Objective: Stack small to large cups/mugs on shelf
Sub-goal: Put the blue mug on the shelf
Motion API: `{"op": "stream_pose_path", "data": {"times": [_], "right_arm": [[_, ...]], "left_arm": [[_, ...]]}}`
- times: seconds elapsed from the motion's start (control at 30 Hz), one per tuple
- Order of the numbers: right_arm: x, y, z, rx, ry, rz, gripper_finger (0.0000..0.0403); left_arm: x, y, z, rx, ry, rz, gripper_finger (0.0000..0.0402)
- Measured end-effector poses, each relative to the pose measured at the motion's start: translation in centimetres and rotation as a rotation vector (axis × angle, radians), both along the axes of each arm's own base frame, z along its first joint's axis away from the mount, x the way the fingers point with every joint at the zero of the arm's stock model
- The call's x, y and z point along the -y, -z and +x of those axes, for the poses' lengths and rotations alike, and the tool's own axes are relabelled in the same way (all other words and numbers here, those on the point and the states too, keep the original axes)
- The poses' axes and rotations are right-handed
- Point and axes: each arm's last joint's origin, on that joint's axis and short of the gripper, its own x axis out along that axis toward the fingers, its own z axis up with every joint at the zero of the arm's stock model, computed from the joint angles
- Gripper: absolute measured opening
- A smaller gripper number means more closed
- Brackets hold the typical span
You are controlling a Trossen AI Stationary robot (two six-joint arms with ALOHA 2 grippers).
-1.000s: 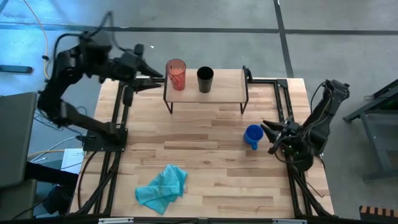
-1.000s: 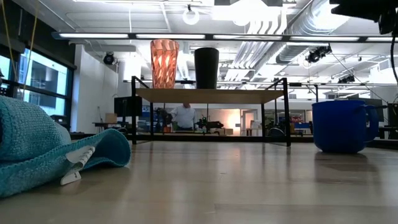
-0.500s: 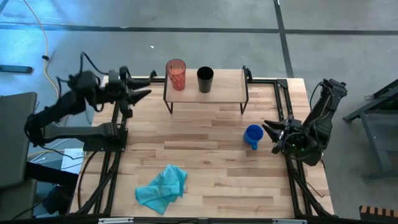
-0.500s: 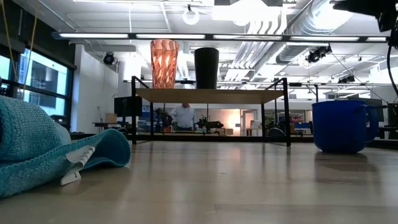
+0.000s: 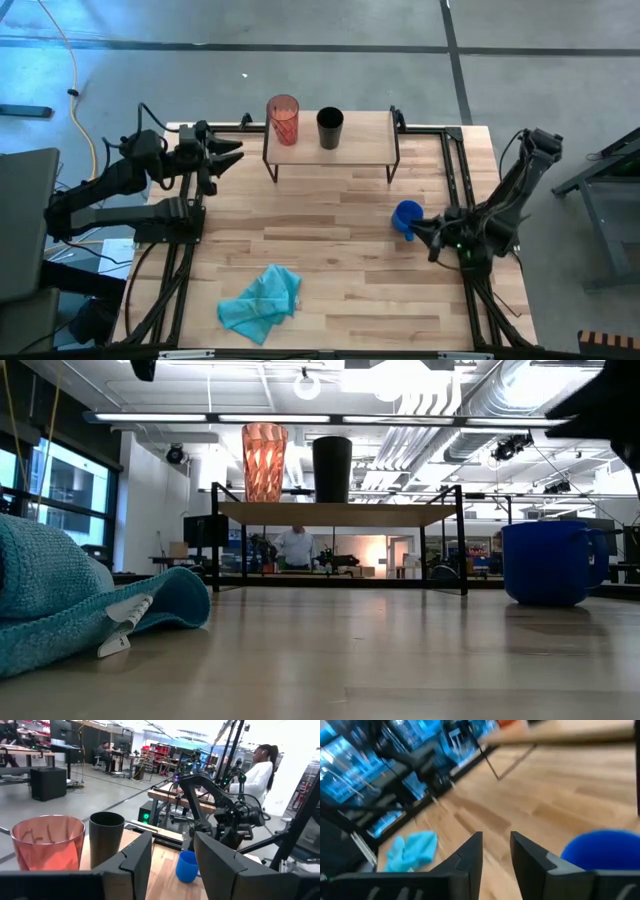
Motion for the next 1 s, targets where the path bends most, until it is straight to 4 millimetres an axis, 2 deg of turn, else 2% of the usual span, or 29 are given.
{"op": "stream_pose_path", "data": {"times": [0.2,0.4,0.57,0.77,0.9,1.0], "right_arm": [[-1.0,1.6,0.7,-0.081,-0.006,0.061,0.0048],[-1.6,2.4,0.9,-0.162,-0.016,0.154,0.0042],[-2.0,0.1,1.1,-0.225,-0.015,0.120,0.0042],[-1.3,-2.6,0.4,-0.433,0.083,0.110,0.0042],[-1.7,-2.6,0.5,-0.477,0.144,0.190,0.0042],[-2.4,-2.0,0.9,-0.446,0.145,0.283,0.0054]], "left_arm": [[0.0,0.0,0.0,-0.002,0.000,0.003,0.0138],[0.0,0.0,0.0,-0.003,0.000,0.002,0.0138],[0.0,0.0,0.0,-0.002,0.000,-0.002,0.0138],[0.0,0.0,0.0,0.000,0.000,-0.007,0.0138],[0.0,0.1,0.0,0.004,0.001,-0.026,0.0138],[0.0,0.1,0.0,-0.001,0.001,-0.031,0.0138]]}}
